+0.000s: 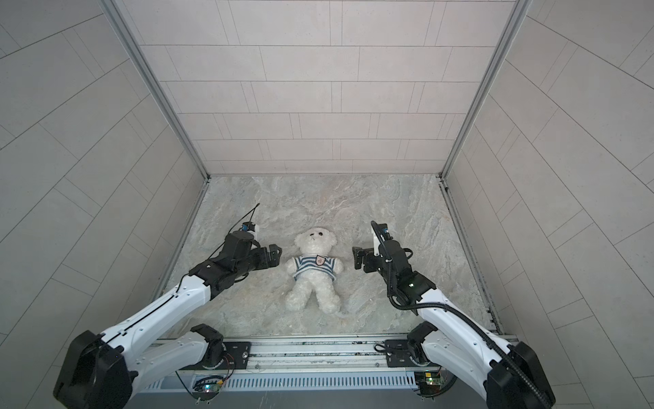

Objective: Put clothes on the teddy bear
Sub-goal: 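Open both grippers and withdraw them away from the bear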

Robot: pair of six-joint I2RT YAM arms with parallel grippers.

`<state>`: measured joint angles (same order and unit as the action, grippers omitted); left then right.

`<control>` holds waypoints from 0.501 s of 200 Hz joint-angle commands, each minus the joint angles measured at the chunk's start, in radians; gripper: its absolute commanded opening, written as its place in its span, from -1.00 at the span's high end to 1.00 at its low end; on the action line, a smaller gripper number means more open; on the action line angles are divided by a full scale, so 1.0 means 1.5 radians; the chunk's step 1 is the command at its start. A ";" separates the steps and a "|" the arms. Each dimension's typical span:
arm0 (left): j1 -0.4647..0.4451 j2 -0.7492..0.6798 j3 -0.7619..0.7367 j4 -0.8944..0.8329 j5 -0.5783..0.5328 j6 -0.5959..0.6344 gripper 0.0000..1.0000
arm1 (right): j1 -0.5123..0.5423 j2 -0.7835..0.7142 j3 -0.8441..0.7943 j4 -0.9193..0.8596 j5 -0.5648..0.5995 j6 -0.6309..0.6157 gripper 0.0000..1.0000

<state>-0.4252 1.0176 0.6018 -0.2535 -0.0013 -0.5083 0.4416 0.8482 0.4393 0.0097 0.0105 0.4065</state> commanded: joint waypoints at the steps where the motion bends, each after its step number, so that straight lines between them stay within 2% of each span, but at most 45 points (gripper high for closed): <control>1: 0.023 -0.046 0.007 -0.033 -0.111 0.034 -1.00 | -0.045 -0.049 -0.023 -0.026 0.055 -0.033 -0.99; 39: 0.070 -0.101 -0.003 -0.014 -0.247 0.042 -0.99 | -0.140 -0.066 -0.027 -0.013 0.086 -0.078 -0.99; 57: 0.072 -0.110 -0.019 0.030 -0.325 0.070 -1.00 | -0.189 -0.052 -0.028 0.013 0.081 -0.098 -0.99; 100: 0.074 -0.099 -0.066 0.175 -0.407 0.153 -1.00 | -0.266 -0.032 -0.053 0.102 0.082 -0.155 -0.99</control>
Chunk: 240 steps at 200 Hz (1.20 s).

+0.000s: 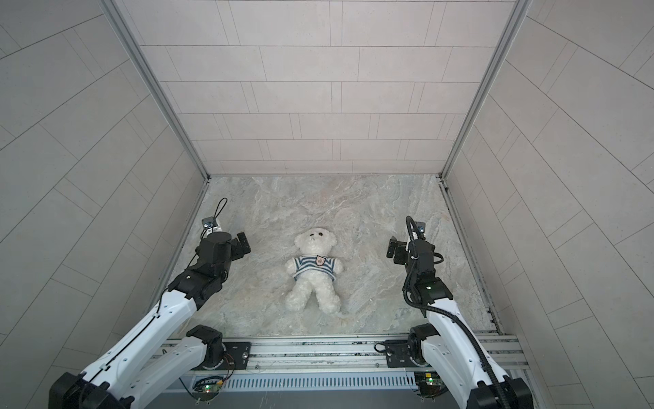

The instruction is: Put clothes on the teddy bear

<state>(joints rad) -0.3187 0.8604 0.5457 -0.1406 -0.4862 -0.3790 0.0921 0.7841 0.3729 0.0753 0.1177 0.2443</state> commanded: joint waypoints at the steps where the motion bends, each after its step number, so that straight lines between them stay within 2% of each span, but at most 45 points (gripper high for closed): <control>1: 0.004 0.007 -0.030 0.102 -0.085 0.068 -1.00 | -0.034 0.012 -0.008 0.059 0.011 -0.047 -0.99; 63: 0.004 0.068 -0.063 0.197 -0.169 0.124 -1.00 | -0.127 0.106 -0.016 0.128 -0.060 -0.046 -0.99; 111: 0.010 0.120 -0.106 0.293 -0.198 0.132 -1.00 | -0.144 0.154 -0.043 0.209 -0.090 -0.051 -0.99; 190: 0.041 0.183 -0.179 0.522 -0.111 0.164 -1.00 | -0.145 0.230 -0.100 0.389 -0.080 -0.056 -0.99; 240: 0.068 0.213 -0.182 0.588 -0.075 0.183 -1.00 | -0.146 0.300 -0.099 0.488 -0.074 -0.047 -0.99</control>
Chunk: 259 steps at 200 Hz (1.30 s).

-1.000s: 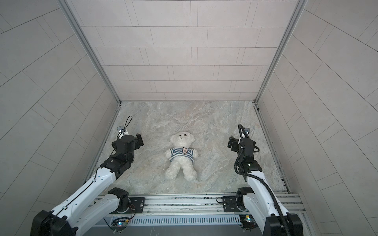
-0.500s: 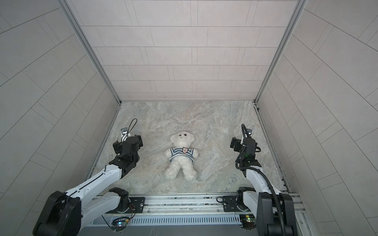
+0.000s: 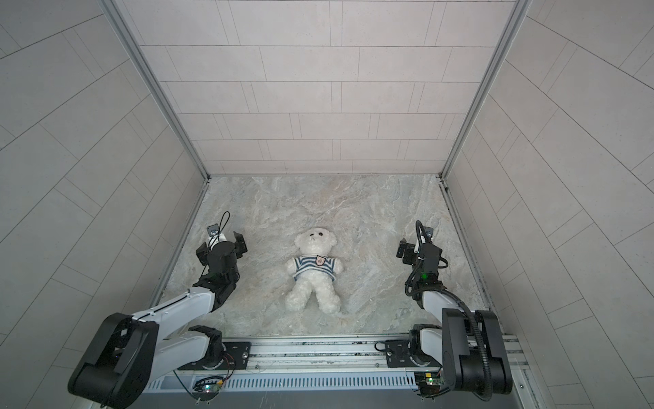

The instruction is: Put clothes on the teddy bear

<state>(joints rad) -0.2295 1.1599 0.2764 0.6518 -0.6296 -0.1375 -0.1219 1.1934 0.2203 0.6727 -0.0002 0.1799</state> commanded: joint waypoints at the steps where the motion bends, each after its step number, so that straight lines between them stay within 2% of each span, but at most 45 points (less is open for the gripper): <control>1: 0.008 0.014 -0.002 0.061 0.021 0.022 -0.99 | -0.003 0.030 0.003 0.092 0.004 -0.004 -0.99; 89: 0.050 0.112 0.002 0.214 0.085 0.058 -0.99 | -0.003 0.193 0.030 0.266 -0.024 0.018 -0.99; 119: 0.061 0.163 -0.003 0.278 0.130 0.066 -0.99 | -0.003 0.197 0.033 0.265 -0.031 0.015 -0.99; 128: 0.061 0.166 0.003 0.263 0.149 0.072 -1.00 | -0.004 0.196 0.033 0.263 -0.034 0.013 -0.99; 147: 0.063 0.214 0.006 0.314 0.158 0.082 -1.00 | -0.004 0.197 0.035 0.263 -0.035 0.012 -0.99; 160: 0.064 0.200 0.029 0.242 0.175 0.079 -1.00 | -0.004 0.200 0.037 0.262 -0.046 0.007 -0.99; 192: 0.069 0.211 0.044 0.227 0.180 0.078 -1.00 | 0.000 0.225 0.040 0.290 -0.105 -0.018 -0.99; 213: 0.070 0.211 0.049 0.219 0.180 0.076 -0.99 | 0.009 0.233 0.029 0.315 -0.100 -0.033 -0.99; 239: 0.071 0.206 0.043 0.225 0.182 0.078 -1.00 | 0.027 0.300 0.013 0.419 -0.074 -0.044 -0.99; 259: 0.068 0.205 0.041 0.228 0.181 0.080 -1.00 | 0.027 0.266 0.024 0.340 -0.062 -0.042 -0.99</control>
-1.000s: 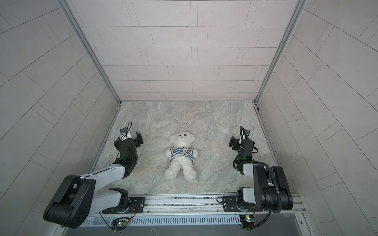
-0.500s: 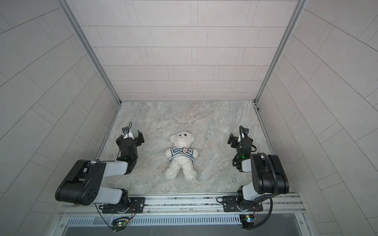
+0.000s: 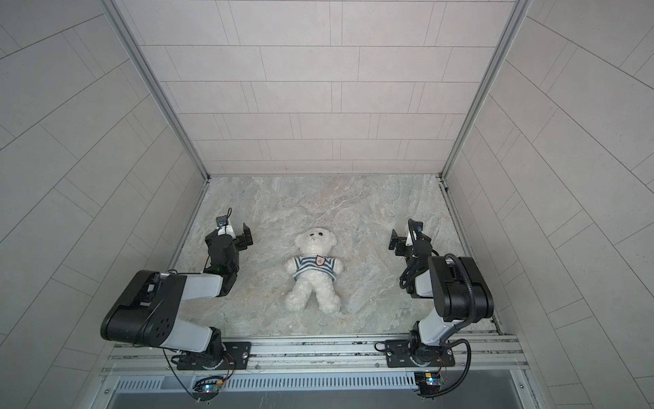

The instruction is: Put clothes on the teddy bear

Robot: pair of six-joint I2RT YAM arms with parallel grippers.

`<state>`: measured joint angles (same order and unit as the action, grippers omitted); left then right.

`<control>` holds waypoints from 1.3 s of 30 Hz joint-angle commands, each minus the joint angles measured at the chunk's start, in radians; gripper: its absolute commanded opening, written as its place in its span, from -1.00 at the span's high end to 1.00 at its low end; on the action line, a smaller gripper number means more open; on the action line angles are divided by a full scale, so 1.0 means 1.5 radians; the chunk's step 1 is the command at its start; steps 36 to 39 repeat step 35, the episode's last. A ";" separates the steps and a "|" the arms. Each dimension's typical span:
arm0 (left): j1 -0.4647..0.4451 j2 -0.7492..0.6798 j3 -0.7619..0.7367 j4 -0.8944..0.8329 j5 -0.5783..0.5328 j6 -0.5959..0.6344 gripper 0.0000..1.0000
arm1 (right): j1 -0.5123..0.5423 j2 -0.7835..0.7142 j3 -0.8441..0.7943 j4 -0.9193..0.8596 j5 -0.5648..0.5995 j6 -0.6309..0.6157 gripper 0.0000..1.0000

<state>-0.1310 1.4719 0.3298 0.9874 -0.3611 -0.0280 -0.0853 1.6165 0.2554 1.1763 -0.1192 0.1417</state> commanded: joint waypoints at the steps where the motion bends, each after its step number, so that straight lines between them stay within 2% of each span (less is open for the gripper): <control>1: 0.002 -0.003 0.005 0.004 0.001 0.007 -1.00 | 0.003 -0.016 0.002 0.004 0.019 -0.016 -0.99; 3: 0.002 -0.003 0.005 0.004 0.001 0.007 -1.00 | 0.013 0.002 0.007 0.023 0.044 -0.021 -0.99; 9: 0.002 -0.003 0.005 0.004 0.002 0.007 -1.00 | 0.064 -0.020 0.068 -0.127 0.149 -0.054 -0.99; 11: 0.002 -0.003 0.005 0.004 0.001 0.006 -1.00 | 0.083 -0.018 0.076 -0.138 0.183 -0.068 -0.99; 39: 0.002 -0.003 0.006 0.002 0.005 0.008 -0.99 | 0.092 -0.018 0.077 -0.141 0.196 -0.076 -0.99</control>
